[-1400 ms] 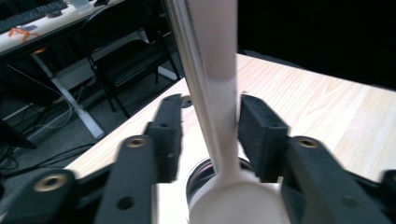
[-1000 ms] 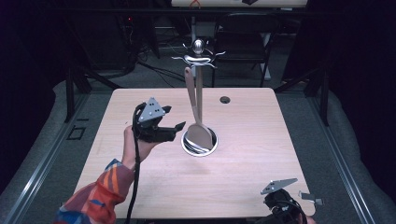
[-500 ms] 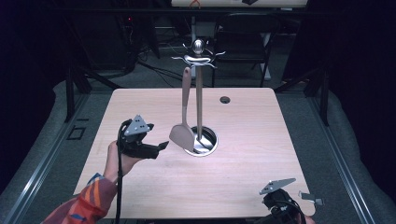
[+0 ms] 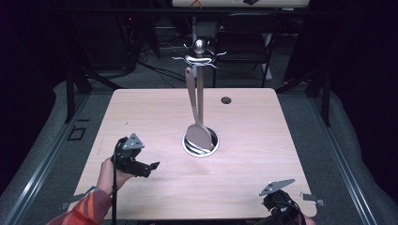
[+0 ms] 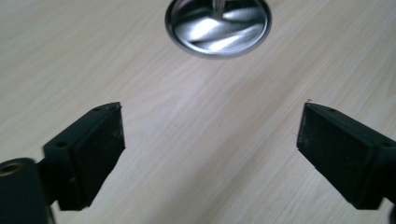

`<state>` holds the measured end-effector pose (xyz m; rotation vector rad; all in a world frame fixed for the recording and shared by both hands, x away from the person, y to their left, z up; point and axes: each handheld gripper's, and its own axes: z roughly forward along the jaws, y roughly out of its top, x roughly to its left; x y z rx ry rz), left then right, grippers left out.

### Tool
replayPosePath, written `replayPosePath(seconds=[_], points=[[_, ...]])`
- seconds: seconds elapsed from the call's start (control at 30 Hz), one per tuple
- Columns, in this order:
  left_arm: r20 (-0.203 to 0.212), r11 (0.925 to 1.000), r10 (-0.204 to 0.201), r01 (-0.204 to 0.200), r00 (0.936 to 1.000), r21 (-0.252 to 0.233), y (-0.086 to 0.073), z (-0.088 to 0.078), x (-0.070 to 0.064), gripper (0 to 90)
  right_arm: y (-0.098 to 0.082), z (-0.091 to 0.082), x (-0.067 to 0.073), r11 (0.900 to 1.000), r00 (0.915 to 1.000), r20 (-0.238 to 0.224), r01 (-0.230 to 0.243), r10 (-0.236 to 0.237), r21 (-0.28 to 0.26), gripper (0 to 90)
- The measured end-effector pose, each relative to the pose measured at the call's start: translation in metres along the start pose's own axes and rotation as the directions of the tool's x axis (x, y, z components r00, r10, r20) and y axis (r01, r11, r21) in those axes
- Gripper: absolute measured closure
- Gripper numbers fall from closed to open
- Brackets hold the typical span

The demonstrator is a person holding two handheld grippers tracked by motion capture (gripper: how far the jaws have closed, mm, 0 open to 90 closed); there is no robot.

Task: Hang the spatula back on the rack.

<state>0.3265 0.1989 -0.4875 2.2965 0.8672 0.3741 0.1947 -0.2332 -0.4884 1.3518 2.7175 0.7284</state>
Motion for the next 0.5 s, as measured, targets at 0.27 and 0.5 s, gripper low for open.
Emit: replayPosePath(seconds=[0.27,0.5], points=[[0.033,0.9931,0.006,-0.010,0.9994,0.117,-0.025,0.019,-0.011,0.0,-0.001,-0.001,0.000,1.000,0.9999,0.002,0.010,-0.010,-0.009,2.0],[0.077,0.9957,-0.038,0.031,0.9963,0.087,-0.026,0.022,-0.009,0.0,-0.002,-0.004,-0.001,0.999,0.9999,0.008,0.011,-0.010,-0.032,2.1]])
